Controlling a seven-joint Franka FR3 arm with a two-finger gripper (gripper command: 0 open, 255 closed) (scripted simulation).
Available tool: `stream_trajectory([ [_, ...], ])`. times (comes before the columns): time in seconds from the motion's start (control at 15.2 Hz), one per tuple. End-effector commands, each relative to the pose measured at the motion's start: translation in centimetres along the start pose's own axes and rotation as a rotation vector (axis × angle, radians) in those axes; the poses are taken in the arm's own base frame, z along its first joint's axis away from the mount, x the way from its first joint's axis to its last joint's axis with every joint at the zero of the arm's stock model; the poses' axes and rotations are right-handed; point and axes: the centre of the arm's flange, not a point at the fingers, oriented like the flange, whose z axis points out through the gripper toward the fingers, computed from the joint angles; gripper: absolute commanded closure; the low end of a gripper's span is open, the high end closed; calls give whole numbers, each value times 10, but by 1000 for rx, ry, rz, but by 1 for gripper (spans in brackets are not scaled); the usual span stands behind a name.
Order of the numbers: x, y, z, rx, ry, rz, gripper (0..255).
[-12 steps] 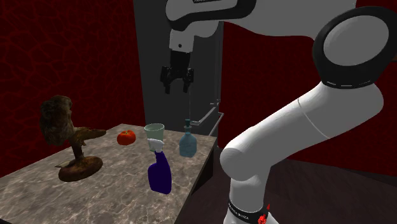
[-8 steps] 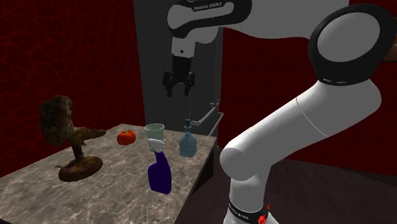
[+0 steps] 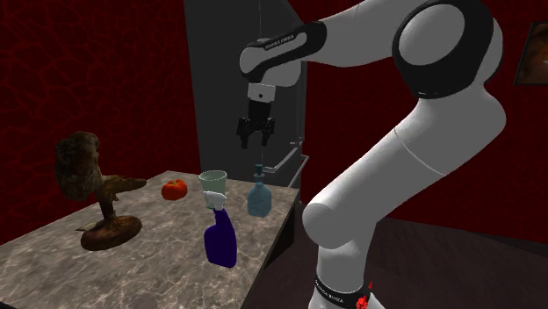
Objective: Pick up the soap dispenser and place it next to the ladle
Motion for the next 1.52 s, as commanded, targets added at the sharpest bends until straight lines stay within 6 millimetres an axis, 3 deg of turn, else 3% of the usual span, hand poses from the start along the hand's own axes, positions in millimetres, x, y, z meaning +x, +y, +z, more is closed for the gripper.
stream_trajectory([
  [0.0,9,19,18,3,1,-3,0],
  [0.53,41,90,83,16,2,-10,0],
  [1.06,41,89,123,16,2,-10,0],
  [1.45,41,89,123,16,2,-10,0],
])
